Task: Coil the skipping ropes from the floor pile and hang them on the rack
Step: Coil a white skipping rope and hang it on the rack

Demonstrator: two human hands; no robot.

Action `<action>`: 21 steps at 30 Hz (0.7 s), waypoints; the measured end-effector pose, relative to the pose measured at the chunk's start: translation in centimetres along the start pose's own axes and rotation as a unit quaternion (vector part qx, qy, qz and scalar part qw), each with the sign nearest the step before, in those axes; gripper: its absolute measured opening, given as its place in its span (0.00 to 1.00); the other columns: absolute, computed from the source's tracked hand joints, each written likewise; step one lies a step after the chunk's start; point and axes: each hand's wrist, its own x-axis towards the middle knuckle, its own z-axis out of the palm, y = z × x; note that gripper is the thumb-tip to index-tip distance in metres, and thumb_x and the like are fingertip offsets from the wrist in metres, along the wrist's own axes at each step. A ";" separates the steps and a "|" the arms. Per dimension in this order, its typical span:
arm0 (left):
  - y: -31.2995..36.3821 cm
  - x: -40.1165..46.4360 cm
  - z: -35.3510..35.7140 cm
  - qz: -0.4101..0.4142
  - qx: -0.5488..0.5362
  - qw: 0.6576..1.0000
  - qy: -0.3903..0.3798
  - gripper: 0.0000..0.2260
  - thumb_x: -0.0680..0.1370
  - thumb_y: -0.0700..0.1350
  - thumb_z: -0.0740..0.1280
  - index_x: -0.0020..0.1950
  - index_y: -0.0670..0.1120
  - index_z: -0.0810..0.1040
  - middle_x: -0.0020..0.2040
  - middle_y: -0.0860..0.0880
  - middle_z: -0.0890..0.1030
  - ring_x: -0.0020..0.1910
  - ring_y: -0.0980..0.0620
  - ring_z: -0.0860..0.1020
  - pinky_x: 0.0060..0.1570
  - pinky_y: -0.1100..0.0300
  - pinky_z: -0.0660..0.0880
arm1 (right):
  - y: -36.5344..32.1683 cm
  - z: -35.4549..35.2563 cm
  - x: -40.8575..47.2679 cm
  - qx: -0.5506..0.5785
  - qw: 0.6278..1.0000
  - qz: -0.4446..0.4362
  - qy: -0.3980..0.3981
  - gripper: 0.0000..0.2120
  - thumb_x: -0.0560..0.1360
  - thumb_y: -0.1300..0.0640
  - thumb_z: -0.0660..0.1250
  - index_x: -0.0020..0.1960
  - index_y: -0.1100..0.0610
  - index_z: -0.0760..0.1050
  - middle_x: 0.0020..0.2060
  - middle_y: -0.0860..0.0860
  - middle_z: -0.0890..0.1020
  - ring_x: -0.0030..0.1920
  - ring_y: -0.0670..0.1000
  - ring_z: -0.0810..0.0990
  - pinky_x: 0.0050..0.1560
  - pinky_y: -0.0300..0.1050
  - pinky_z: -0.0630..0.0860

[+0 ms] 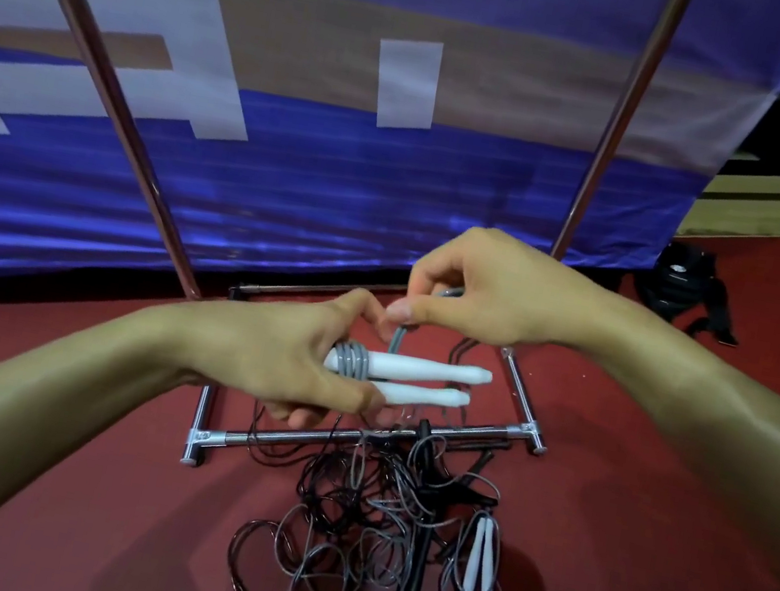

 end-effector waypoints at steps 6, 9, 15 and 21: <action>-0.4 0.8 -0.6 0.015 0.048 0.996 0.072 0.08 0.82 0.44 0.69 0.54 0.41 0.74 0.26 0.52 0.75 0.24 0.55 0.70 0.25 0.60 0.70 | -2.3 0.2 -0.8 0.009 0.998 0.014 0.057 0.19 0.82 0.45 0.65 0.38 0.53 0.82 0.22 0.46 0.72 0.24 0.46 0.66 0.27 0.38 0.64; -0.5 0.6 -0.9 0.007 -0.018 0.996 0.082 0.14 0.81 0.49 0.68 0.55 0.38 0.73 0.28 0.53 0.75 0.25 0.56 0.70 0.25 0.62 0.68 | -2.1 0.0 -1.8 0.056 0.998 0.033 0.018 0.15 0.84 0.50 0.63 0.42 0.50 0.83 0.29 0.45 0.81 0.25 0.43 0.69 0.29 0.36 0.66; 0.1 0.4 -0.2 0.021 -0.116 0.986 0.114 0.25 0.81 0.63 0.51 0.47 0.45 0.76 0.26 0.52 0.74 0.24 0.55 0.67 0.26 0.63 0.62 | -0.9 -0.2 -3.0 0.196 0.980 0.008 -0.027 0.12 0.84 0.58 0.64 0.63 0.48 0.82 0.41 0.48 0.86 0.31 0.44 0.77 0.32 0.36 0.75; 0.9 1.1 0.0 0.021 -0.217 0.962 0.164 0.24 0.86 0.58 0.53 0.48 0.38 0.74 0.25 0.50 0.73 0.21 0.55 0.65 0.23 0.63 0.55 | -0.9 0.7 -3.5 0.182 0.982 -0.045 -0.033 0.18 0.83 0.60 0.65 0.70 0.45 0.78 0.45 0.46 0.86 0.35 0.44 0.80 0.36 0.36 0.77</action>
